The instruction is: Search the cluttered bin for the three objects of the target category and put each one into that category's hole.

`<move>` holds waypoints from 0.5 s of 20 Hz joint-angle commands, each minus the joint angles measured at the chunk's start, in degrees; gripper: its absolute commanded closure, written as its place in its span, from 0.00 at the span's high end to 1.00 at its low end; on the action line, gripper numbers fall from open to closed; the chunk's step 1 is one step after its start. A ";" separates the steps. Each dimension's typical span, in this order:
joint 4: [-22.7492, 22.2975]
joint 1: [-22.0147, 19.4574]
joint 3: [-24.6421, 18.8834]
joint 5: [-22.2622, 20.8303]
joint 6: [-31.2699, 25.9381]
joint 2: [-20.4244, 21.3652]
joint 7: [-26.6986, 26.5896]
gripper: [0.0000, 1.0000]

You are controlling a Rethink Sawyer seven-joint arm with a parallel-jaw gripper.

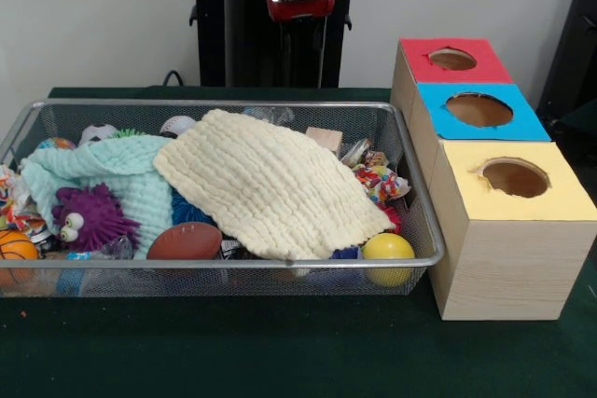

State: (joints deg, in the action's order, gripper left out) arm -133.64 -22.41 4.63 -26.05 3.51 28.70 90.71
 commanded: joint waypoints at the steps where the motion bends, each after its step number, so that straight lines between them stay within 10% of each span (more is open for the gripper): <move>1: 8.65 -1.98 -1.80 -1.94 4.56 -3.50 6.89 1.00; 10: 8.00 -2.32 -3.24 -0.89 0.00 -0.27 6.79 1.00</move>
State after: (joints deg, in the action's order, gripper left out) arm -133.63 -23.79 4.63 -27.18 3.52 28.11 90.71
